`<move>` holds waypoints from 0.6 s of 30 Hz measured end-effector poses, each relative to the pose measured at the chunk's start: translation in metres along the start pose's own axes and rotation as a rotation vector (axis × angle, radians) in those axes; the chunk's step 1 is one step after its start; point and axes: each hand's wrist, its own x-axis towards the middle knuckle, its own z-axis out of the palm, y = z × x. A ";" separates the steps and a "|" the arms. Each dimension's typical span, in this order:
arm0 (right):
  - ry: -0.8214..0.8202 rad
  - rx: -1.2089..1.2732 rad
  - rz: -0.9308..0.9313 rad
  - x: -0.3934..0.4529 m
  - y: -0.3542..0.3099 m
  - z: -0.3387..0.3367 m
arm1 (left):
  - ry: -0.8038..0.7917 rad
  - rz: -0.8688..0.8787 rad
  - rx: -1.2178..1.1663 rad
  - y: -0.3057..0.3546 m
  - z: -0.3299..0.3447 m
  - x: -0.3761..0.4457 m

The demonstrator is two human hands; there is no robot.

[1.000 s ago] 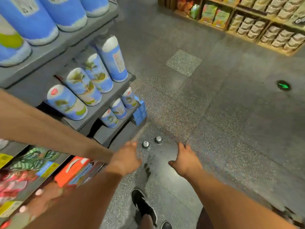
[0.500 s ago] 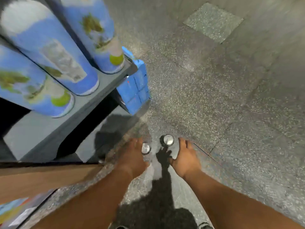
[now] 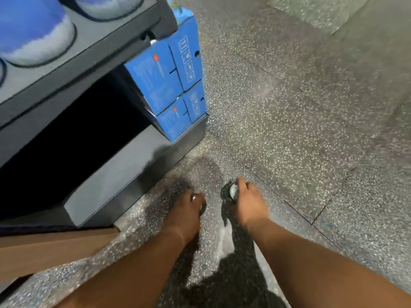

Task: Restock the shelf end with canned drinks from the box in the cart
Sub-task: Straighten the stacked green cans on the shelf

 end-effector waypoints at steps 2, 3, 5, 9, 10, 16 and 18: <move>0.040 -0.003 -0.016 0.004 -0.002 -0.001 | -0.006 -0.003 0.017 0.002 -0.004 0.003; 0.054 -0.004 -0.028 0.005 -0.003 0.000 | 0.003 -0.001 0.017 0.004 -0.005 0.006; 0.066 0.007 -0.046 0.006 -0.003 0.003 | 0.036 0.002 -0.003 0.006 -0.006 0.009; 0.091 0.036 -0.084 -0.002 -0.002 -0.001 | 0.075 0.009 0.001 0.007 -0.014 0.006; 0.101 0.040 -0.086 -0.008 -0.005 -0.006 | 0.076 0.004 0.006 0.007 -0.019 0.000; 0.129 -0.026 -0.039 -0.095 -0.035 -0.076 | 0.047 -0.006 -0.080 0.022 -0.097 -0.095; 0.128 -0.004 -0.035 -0.138 -0.057 -0.113 | 0.036 0.002 -0.071 0.032 -0.135 -0.138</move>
